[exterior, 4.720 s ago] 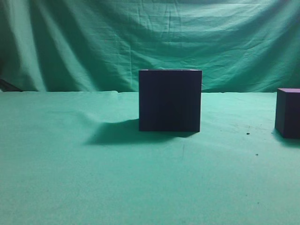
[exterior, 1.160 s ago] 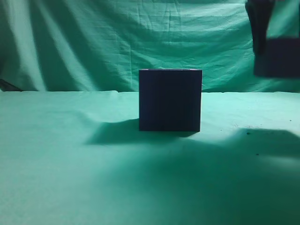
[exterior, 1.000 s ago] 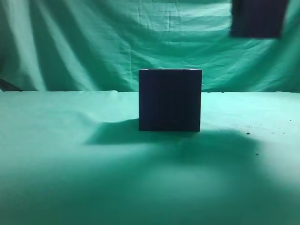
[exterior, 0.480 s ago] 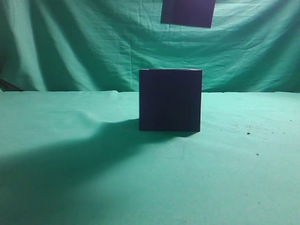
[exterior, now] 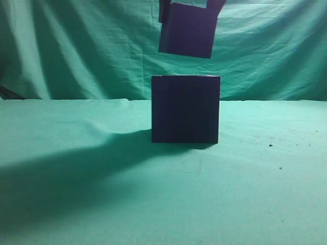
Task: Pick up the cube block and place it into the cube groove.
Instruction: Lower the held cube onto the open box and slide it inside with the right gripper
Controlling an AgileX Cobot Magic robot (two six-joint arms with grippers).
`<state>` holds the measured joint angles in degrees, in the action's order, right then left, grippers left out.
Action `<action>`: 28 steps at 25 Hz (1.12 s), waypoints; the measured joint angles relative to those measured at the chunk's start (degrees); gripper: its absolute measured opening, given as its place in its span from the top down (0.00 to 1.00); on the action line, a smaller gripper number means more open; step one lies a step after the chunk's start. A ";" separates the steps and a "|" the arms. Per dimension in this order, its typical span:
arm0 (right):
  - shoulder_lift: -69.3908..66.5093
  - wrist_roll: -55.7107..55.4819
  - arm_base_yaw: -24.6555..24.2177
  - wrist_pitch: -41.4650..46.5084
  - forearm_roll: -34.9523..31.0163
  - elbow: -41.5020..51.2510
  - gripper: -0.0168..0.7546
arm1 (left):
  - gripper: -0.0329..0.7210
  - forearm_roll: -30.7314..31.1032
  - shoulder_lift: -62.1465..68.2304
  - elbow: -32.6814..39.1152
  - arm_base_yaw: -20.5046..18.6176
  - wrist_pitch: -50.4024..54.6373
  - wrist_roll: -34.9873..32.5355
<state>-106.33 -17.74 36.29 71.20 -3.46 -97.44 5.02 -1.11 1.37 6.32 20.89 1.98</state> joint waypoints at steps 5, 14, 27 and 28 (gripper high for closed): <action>-1.74 -0.65 1.22 0.16 -0.02 -0.89 0.41 | 0.96 0.00 0.00 0.00 0.00 0.00 0.00; -2.58 -9.12 1.22 -0.18 5.80 -0.89 0.41 | 0.96 0.00 0.00 0.00 0.00 0.00 0.00; -2.58 -14.18 1.56 -0.17 5.81 -0.89 0.41 | 0.96 0.00 0.00 0.00 0.00 0.00 0.00; -2.62 -14.18 1.66 -0.05 5.69 -0.89 0.41 | 0.96 0.00 0.00 0.00 0.00 0.00 0.00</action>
<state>-108.96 -31.92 37.95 71.15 2.24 -98.34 5.02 -1.11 1.37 6.32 20.89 1.98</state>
